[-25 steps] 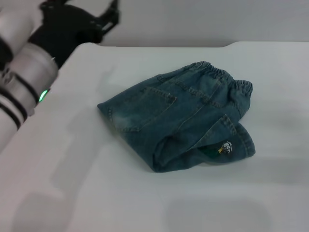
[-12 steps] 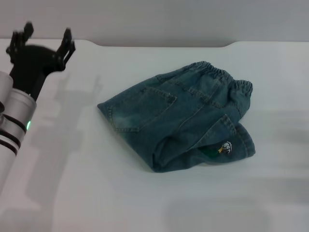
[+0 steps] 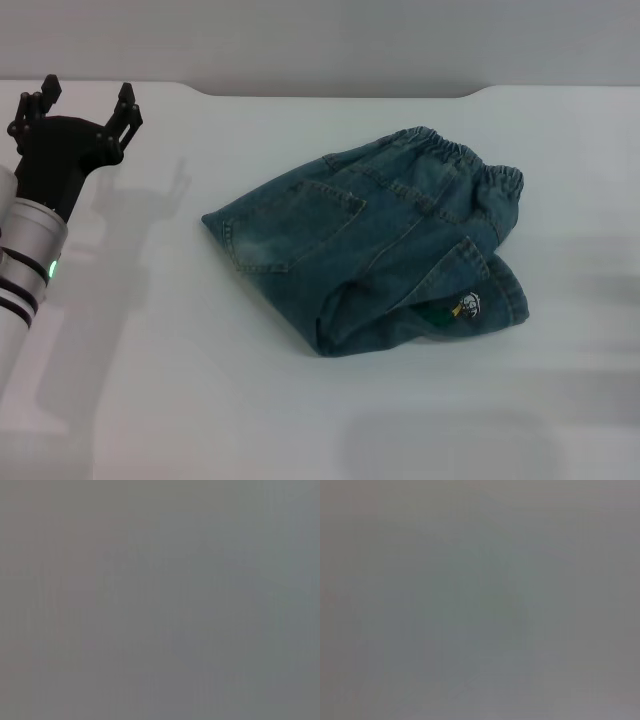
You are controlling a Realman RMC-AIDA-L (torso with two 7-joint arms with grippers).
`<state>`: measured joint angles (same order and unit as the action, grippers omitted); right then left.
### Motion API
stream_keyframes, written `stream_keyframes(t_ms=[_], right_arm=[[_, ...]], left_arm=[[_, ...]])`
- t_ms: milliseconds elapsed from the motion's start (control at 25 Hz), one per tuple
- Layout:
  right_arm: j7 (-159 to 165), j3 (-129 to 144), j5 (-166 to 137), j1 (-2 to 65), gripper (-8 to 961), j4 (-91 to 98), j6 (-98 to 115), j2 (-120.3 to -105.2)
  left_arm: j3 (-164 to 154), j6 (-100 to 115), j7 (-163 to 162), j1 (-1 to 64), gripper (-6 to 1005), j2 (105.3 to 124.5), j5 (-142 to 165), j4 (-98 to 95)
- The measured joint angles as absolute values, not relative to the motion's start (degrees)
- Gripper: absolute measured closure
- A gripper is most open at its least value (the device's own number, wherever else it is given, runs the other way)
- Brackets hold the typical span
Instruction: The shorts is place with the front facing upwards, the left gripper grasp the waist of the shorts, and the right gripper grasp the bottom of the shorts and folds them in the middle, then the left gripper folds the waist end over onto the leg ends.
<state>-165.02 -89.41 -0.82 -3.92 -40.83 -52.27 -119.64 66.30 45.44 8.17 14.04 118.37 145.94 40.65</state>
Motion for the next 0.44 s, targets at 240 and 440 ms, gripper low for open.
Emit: stream_keyframes(t_ms=[240,440], right_arm=[[-165.17,-89.23,-1.21,-3.08,292,-38.89,-55.03,-119.54],[-165.2,-89.48,-1.31,-2.94,274,-38.1,-56.31,-119.5]], left_arm=[[65.76,45.37,6.38,13.88,150,118.22,146.3,40.43],[64.94,45.38,6.34,13.8,150,118.15,146.42,40.55]])
